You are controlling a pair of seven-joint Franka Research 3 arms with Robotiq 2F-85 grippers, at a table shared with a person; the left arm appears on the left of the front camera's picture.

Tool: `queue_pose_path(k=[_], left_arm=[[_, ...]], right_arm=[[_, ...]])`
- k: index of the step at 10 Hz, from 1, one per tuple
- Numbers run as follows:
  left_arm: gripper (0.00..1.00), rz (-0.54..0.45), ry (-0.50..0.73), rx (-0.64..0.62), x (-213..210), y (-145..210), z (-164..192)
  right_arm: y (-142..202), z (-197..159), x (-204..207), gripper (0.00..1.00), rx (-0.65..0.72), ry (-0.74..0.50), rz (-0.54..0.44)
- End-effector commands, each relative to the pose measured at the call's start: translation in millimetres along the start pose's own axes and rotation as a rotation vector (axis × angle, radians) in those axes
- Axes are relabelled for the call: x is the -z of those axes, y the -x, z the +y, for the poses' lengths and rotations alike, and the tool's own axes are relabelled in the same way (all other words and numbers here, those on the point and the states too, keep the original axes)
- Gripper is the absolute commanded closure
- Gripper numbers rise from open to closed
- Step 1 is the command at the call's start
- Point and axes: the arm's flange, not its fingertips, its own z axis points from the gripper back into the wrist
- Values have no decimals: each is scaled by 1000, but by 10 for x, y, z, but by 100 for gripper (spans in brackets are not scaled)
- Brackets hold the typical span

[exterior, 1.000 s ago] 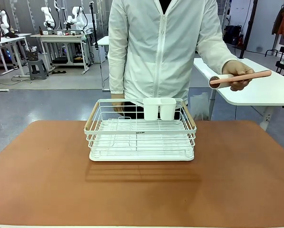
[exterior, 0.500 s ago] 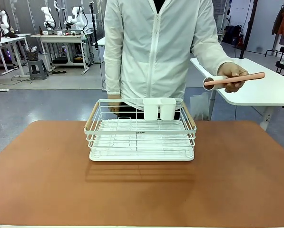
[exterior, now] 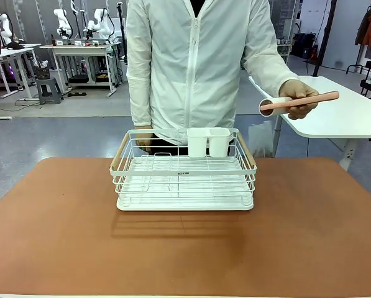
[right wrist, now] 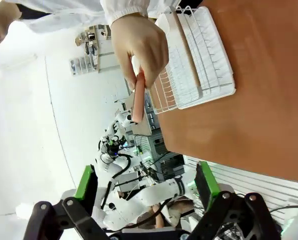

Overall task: Clean the table.
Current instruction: Pick up the Lint Roller when the human hands it over.

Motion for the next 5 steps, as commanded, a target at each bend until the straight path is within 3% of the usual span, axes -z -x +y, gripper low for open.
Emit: queue_pose_path(k=[1,5], left_arm=[[0,-7,8,4,-28,6,-12],[0,-7,8,4,-28,6,-12]], right_arm=[[31,117,356,0,47,38,5],[20,333,879,0,43,115,-55]])
